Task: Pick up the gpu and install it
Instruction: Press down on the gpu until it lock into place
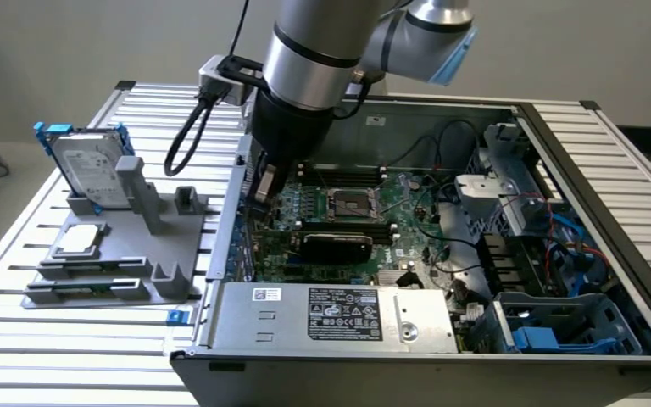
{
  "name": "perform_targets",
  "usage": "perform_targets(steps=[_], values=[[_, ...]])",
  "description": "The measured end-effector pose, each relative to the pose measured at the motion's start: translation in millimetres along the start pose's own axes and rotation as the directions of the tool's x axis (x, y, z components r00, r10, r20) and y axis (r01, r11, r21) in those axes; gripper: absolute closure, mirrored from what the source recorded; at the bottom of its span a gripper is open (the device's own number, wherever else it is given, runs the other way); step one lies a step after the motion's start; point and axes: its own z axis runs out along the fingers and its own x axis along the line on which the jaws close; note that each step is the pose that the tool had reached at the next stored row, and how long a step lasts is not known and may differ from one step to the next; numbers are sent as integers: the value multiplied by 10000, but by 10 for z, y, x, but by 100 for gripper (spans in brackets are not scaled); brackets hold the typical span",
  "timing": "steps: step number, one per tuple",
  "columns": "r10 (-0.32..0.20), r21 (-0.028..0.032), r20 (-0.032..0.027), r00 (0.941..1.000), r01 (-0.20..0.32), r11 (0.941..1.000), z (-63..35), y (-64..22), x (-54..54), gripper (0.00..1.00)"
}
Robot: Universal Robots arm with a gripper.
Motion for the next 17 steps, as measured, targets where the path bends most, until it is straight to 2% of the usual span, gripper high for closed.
perform_targets(steps=[2, 4, 7, 11, 17], values=[[0, 7, -1, 10000, 0, 10000, -25, -14, -2, 89], [0, 42, 8, 10000, 0, 10000, -43, -31, -5, 89], [-5, 160, 51, 10000, 4, 9999, -62, -64, -12, 89], [-30, 413, 148, 9999, 24, 9991, -79, -110, -20, 89], [-80, 887, 306, 9995, 53, 9960, -105, -187, -34, 89]])
